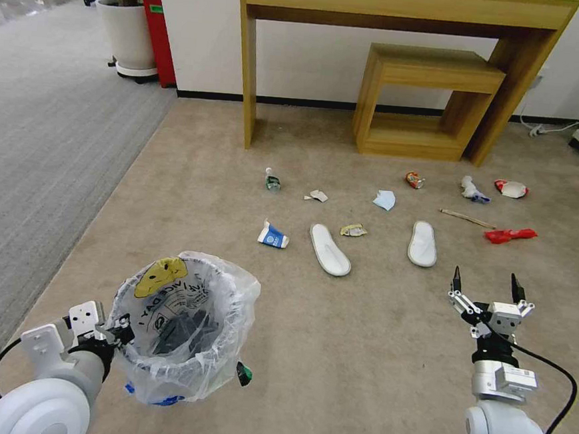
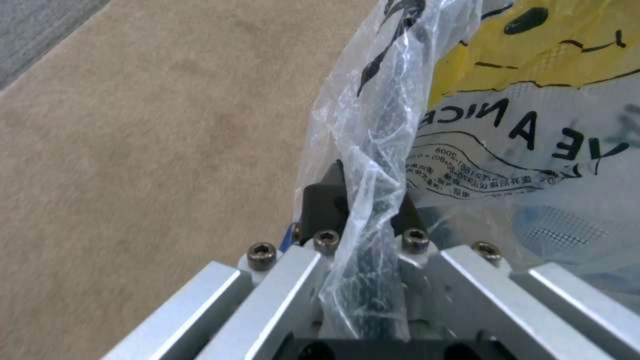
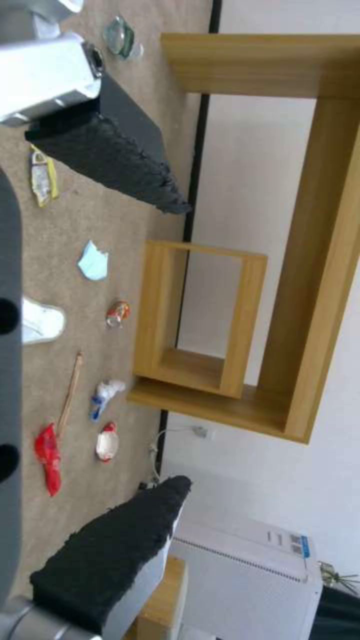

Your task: Pick up the trash bin and place the garbage on the floor into it.

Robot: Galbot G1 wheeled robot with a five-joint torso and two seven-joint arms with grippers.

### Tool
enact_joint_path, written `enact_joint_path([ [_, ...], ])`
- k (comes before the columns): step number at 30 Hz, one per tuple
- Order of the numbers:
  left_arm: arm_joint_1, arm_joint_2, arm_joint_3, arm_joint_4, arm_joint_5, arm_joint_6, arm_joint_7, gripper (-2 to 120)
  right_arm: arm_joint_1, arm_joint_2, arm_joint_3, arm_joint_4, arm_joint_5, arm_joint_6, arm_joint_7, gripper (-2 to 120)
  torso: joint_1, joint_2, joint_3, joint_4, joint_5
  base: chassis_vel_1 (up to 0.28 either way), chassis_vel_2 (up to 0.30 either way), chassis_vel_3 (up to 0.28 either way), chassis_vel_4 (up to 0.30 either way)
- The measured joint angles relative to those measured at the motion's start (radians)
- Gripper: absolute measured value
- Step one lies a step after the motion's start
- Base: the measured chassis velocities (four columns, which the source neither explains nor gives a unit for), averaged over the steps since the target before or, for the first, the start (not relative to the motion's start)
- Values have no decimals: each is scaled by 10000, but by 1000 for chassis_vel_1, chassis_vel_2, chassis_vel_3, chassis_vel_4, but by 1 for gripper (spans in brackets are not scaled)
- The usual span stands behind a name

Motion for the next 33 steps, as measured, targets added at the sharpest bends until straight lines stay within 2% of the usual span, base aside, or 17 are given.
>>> enact_joint_path([
  [13, 43, -15, -1, -25, 58, -19, 14, 1, -17, -20, -19, 22, 1, -1, -28, 100, 0, 1, -1, 1, 2, -137, 135, 139, -139],
  [33, -10, -30, 22, 45, 74, -40, 33, 1, 56, -9, -68, -89, -19, 59, -38, 100, 0, 0, 0, 0, -3, -214, 218, 214, -222],
])
